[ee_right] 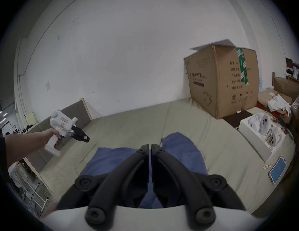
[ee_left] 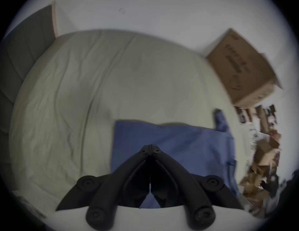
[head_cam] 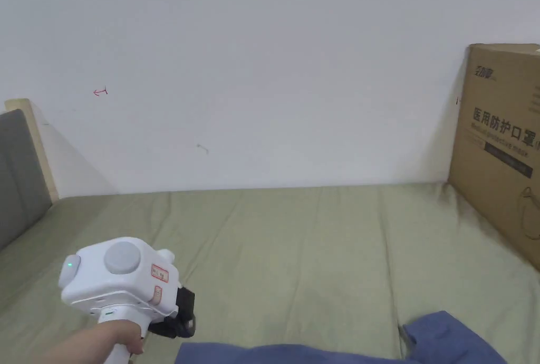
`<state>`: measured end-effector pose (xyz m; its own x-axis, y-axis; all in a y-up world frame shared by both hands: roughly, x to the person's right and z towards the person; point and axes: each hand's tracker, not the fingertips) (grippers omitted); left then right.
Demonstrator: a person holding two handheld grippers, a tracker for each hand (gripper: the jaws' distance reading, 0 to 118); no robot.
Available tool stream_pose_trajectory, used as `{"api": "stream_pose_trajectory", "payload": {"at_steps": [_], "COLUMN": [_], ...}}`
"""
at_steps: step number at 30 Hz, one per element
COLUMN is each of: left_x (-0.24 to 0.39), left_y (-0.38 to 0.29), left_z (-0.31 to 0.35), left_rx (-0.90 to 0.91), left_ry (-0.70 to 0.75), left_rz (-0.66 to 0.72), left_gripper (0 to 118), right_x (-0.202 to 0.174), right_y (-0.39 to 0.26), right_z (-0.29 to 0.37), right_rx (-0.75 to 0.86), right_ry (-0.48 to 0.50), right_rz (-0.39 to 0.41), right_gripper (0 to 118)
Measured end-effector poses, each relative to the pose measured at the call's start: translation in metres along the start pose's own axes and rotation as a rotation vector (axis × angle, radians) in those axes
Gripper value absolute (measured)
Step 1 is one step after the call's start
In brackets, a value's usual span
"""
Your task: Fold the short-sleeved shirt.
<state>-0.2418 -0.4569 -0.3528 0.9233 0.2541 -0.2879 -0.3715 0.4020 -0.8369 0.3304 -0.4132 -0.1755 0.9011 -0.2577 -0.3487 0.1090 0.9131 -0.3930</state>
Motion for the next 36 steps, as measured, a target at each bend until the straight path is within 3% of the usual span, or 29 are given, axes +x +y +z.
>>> {"api": "stream_pose_trajectory", "payload": {"at_steps": [1,3,4,10,13,16,19,21,23,24,26,28,31,33,34,36], "left_x": [-0.004,-0.011,-0.013,-0.024,-0.036,-0.042,-0.032,-0.021,-0.007,-0.002,0.004,0.000,-0.004,-0.010,-0.013,-0.019], "left_y": [-0.001,0.011,0.014,0.010,0.002,-0.007,-0.013,-0.020,-0.032,-0.039,-0.051,-0.055,-0.060,-0.063,-0.066,-0.072], "left_z": [-0.015,-0.046,-0.059,-0.115,-0.141,-0.143,-0.142,-0.134,-0.120,-0.113,-0.104,-0.093,-0.066,-0.042,-0.032,-0.017], "left_rx": [0.003,-0.027,-0.049,-0.111,-0.160,-0.078,-0.057,-0.002,0.091,0.126,0.137,0.139,0.238,0.271,0.275,0.282], "left_ry": [0.066,0.121,0.116,0.151,0.195,0.127,0.187,0.215,0.238,0.239,0.281,0.130,0.150,0.052,0.022,-0.001], "left_rz": [-0.016,-0.047,-0.063,-0.110,-0.118,-0.073,-0.093,-0.145,-0.235,-0.274,-0.336,-0.319,-0.264,-0.176,-0.134,-0.102], "left_gripper": [17,94,110,107,109,115,110,91,35,35,4,2,2,2,2,2], "right_x": [0.003,0.006,0.009,0.020,0.019,0.016,0.014,0.013,0.017,0.020,0.026,0.038,0.055,0.072,0.085,0.098], "right_y": [-0.001,-0.002,-0.003,-0.010,-0.014,-0.016,-0.020,-0.022,-0.023,-0.021,-0.014,0.004,0.046,0.071,0.078,0.089], "right_z": [-0.006,-0.014,-0.017,-0.033,-0.038,-0.040,-0.040,-0.042,-0.043,-0.045,-0.057,-0.077,-0.127,-0.173,-0.198,-0.245], "right_rx": [-0.022,-0.040,-0.046,-0.090,-0.108,-0.123,-0.132,-0.142,-0.148,-0.149,-0.168,-0.168,-0.207,-0.322,-0.334,-0.411], "right_ry": [-0.011,-0.042,-0.048,-0.046,-0.043,-0.040,-0.031,-0.031,-0.013,-0.008,-0.043,-0.029,0.015,0.041,0.009,-0.075], "right_rz": [0.003,0.003,-0.006,-0.078,-0.073,-0.063,-0.062,-0.066,-0.098,-0.107,-0.091,-0.084,-0.080,-0.136,-0.153,-0.112], "right_gripper": [3,3,3,3,3,3,3,3,3,3,3,3,3,3,3,3]}}
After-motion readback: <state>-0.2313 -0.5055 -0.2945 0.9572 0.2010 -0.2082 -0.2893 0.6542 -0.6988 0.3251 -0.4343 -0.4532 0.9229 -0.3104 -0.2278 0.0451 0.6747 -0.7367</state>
